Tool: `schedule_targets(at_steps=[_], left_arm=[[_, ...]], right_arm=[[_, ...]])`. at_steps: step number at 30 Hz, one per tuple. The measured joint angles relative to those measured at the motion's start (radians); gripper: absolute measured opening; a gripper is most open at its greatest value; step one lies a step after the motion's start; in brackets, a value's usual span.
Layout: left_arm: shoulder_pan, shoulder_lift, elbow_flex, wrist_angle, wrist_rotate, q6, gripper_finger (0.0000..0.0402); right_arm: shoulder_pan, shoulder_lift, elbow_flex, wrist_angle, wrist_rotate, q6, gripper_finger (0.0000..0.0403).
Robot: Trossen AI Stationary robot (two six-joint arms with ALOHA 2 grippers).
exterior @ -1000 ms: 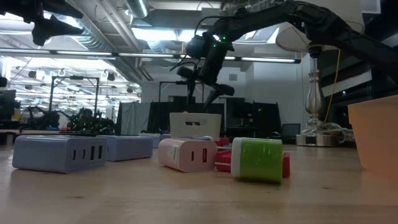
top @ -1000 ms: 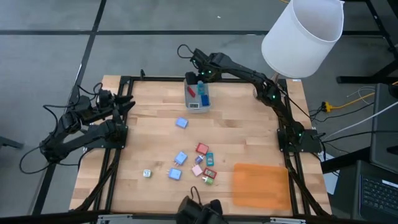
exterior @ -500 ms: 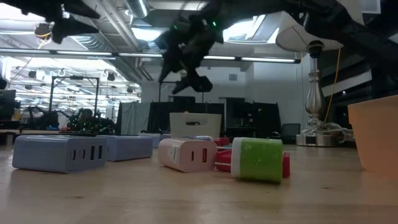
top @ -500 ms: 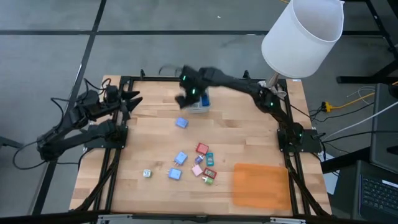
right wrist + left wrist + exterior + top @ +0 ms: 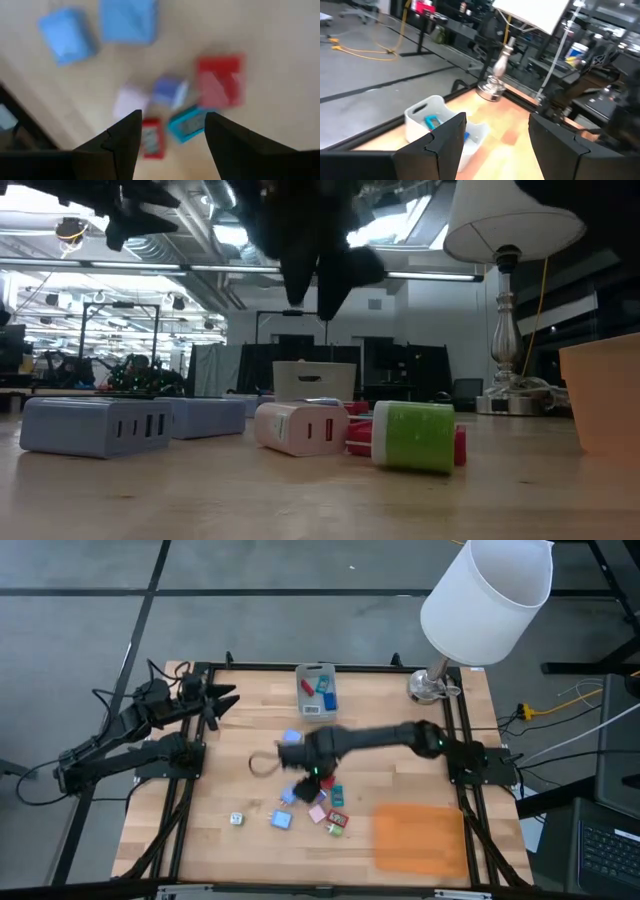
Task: Pick & Place Office items
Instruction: Put the blue digital timer into the gray bin
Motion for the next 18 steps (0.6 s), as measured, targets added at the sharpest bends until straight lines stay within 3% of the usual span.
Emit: schedule_targets(at_steps=[10,18], left_arm=[[0.000,0.000,0.000,-0.001,0.104,-0.002,0.0212],[0.000,0.000,0.000,-0.012,0.161,-0.020,0.0212]], right_arm=[[0.188,-0.018,0.000,0.114,0.247,0.414,0.0215],[0.281,-0.085,0.000,0.200,0.593,0.671,0.0213]])
